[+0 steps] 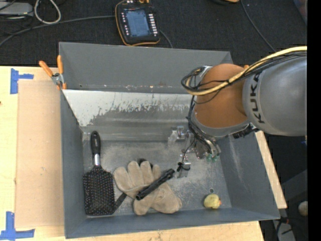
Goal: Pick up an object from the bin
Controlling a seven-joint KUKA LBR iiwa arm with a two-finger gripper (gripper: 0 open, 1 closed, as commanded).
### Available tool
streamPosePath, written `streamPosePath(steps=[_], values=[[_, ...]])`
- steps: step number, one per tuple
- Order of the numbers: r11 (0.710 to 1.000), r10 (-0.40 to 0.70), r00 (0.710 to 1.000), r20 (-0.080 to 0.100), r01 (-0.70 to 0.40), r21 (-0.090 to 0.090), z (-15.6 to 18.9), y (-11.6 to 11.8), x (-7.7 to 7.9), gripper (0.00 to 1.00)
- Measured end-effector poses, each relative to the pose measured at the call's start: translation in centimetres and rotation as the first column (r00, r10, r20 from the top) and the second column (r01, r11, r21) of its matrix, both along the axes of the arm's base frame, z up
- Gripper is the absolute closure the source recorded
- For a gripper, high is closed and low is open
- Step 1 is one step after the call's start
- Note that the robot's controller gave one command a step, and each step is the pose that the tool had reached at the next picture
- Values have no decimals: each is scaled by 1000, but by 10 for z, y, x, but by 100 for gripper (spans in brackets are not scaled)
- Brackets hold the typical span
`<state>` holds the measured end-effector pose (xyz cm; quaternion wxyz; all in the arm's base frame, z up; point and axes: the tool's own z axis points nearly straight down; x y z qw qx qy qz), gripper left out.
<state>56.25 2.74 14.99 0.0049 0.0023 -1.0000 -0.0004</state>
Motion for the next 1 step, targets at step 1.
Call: streamPosePath(steps=[1], values=[[1000,-1,1000,7,1,0,4,0,2,0]])
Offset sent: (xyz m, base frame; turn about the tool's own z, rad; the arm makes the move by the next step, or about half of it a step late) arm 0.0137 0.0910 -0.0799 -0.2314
